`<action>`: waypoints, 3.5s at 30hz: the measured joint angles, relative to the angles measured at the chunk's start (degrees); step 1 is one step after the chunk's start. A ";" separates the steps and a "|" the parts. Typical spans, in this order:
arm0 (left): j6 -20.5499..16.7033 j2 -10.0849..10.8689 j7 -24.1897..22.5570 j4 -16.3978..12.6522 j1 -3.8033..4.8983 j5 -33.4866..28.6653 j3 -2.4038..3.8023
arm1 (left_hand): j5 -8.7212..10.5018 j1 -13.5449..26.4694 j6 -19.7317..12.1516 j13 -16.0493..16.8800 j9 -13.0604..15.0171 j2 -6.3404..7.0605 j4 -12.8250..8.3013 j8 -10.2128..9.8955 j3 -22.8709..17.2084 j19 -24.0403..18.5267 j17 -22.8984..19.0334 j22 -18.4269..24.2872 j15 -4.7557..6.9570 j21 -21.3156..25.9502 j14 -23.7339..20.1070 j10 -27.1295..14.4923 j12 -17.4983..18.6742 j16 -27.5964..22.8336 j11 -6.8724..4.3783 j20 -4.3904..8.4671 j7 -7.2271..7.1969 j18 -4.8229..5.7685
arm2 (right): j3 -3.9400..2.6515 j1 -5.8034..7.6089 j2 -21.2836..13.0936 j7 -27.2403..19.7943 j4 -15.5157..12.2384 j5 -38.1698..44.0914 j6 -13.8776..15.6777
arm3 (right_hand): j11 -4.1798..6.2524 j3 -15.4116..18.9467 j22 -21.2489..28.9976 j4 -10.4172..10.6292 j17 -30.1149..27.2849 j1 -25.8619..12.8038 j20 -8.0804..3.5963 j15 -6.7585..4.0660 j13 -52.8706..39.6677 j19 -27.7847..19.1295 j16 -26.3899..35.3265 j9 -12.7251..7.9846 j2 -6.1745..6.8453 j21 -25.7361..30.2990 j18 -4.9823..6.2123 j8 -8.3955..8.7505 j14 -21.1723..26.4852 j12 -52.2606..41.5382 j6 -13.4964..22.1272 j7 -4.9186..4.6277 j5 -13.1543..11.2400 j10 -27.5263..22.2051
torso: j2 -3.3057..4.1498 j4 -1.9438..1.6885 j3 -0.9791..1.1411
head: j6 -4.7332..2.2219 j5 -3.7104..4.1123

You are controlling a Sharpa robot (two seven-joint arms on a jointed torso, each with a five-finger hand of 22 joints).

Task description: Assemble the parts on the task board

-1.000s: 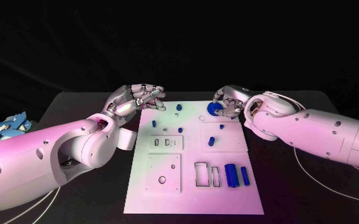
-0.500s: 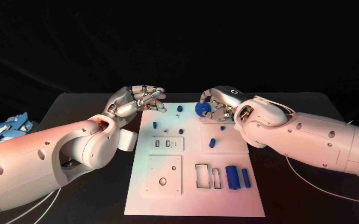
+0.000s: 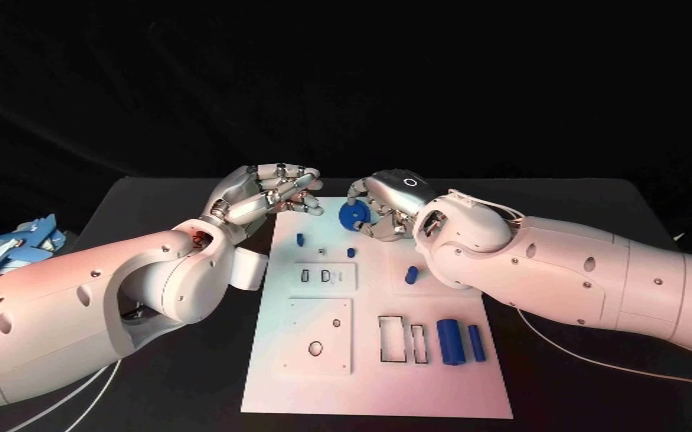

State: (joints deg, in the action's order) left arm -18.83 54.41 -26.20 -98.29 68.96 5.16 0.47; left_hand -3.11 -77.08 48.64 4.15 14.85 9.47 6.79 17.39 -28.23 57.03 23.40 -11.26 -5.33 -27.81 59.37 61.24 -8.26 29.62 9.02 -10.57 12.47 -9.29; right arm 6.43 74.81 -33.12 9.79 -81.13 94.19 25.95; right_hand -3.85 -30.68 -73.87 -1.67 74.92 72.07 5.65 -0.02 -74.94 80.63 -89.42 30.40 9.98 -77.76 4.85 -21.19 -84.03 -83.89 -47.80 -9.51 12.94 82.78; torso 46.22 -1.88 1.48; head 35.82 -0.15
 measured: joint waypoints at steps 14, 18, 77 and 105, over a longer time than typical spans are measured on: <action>0.00 -0.30 -0.02 0.00 0.00 0.00 0.00 | 0.00 0.00 0.00 0.00 -0.01 0.00 0.00 0.00 0.00 0.00 -0.01 0.00 0.00 0.01 0.00 0.00 0.00 0.00 0.00 0.00 0.00 0.00 | 0.24 -1.96 4.59 -0.39 4.65 0.41 -0.02 | 0.00 -0.17 -0.07 0.18 0.00 -0.01 0.00 0.00 0.01 0.00 0.00 -0.07 0.00 0.00 0.00 0.40 0.00 0.00 -0.19 0.22 -0.12 0.00 | 0.07 -0.12 0.01 | 0.34 -0.51; 0.00 -0.37 -0.02 0.01 0.00 0.00 0.00 | 0.00 0.00 0.00 -0.01 -0.01 0.00 0.00 0.00 0.00 0.00 -0.01 0.00 0.00 0.01 0.00 0.00 0.00 0.00 0.00 0.00 0.00 0.00 | 0.22 -2.12 5.49 -0.72 5.67 0.45 -0.02 | 0.00 -0.17 -0.07 0.18 0.00 -0.83 0.00 0.00 0.01 0.00 0.00 -0.07 0.08 0.00 0.00 0.41 0.00 0.00 -0.28 0.34 -0.19 0.00 | 0.07 -0.13 0.01 | 0.41 -0.63; 0.01 -0.13 0.10 0.11 0.01 0.00 0.00 | 0.00 0.00 -0.21 0.03 0.18 0.00 0.00 0.00 0.00 -0.21 0.32 -0.21 0.00 -0.40 0.01 0.00 0.29 0.32 0.00 -0.20 -0.21 0.00 | 0.31 -2.36 4.25 -0.81 7.63 -2.77 -0.71 | -1.42 7.48 -0.18 10.89 -0.01 -12.21 1.35 1.05 -0.01 0.09 0.01 -2.10 -0.47 0.67 0.00 8.25 0.01 1.14 1.70 -0.52 2.16 -1.44 | 0.03 0.08 0.17 | 0.87 -1.00; 0.02 1.10 0.23 1.93 0.01 -0.01 -0.01 | 0.00 0.00 -0.21 0.07 0.23 0.00 -0.15 0.00 -0.15 -0.21 0.39 -0.27 -0.21 -0.61 -0.20 0.00 0.28 0.32 0.00 -0.20 -0.21 0.00 | 0.01 2.04 -19.02 -15.60 -3.80 -36.35 -5.87 | 2.94 -7.94 1.43 -6.45 -0.01 6.15 -2.16 -2.69 2.10 -1.76 0.55 -4.41 -1.88 3.54 0.00 13.68 0.02 7.12 -0.95 3.03 -3.33 -7.43 | -1.15 2.58 1.43 | -0.11 -1.12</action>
State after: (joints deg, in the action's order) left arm -18.81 55.51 -25.97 -96.36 68.97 5.15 0.45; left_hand -3.11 -77.08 48.44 4.22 15.07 9.47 6.63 17.39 -28.38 56.82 23.79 -11.53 -5.54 -28.42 59.17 61.24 -7.97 29.93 9.02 -10.77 12.26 -9.28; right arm 6.44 76.85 -52.14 -5.81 -84.93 57.84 20.07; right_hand -0.91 -38.63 -72.44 -8.12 74.90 78.21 3.49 -2.71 -72.84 78.87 -88.87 25.99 8.09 -74.23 4.84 -7.51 -84.01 -76.78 -48.75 -6.48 9.61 75.35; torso 45.07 0.70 2.91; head 35.71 -1.27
